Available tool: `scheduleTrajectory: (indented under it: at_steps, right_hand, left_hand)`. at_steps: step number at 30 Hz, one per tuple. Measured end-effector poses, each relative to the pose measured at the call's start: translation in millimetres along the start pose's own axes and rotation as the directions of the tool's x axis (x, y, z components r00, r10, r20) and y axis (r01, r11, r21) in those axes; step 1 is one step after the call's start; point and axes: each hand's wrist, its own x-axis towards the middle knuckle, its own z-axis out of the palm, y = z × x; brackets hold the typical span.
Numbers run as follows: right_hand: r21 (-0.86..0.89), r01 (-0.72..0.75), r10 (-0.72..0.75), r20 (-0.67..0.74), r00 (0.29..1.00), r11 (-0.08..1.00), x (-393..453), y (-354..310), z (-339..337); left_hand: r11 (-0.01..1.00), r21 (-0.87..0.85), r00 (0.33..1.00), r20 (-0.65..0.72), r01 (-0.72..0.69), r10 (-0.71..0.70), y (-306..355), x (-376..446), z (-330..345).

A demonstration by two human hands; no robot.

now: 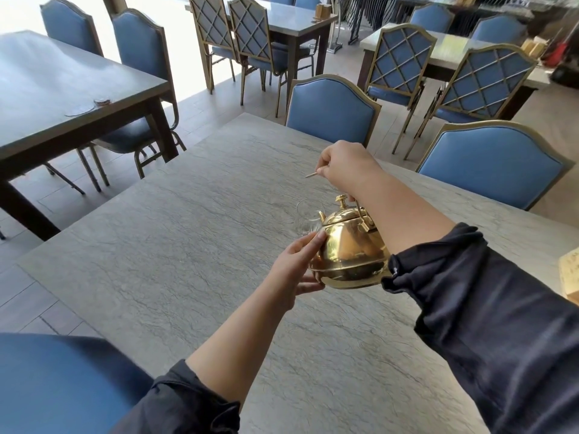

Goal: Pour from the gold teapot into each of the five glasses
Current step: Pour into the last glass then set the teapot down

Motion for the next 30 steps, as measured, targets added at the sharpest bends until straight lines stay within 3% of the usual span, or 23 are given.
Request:
scheduleTrajectory:
  at_steps: [21,30]
  right_hand:
    - [-0.012,-0.012,0.012,0.012,1.0,1.0,4,-1,-1]
    - [0.03,-0.008,0.01,-0.053,0.999,1.0,-6,3,0]
  left_hand:
    - [1.0,0.025,0.999,0.03,0.018,-0.019,0,3,-1]
    - [0.999,0.036,1.0,0.017,-0.008,0.008,-3,8,-6]
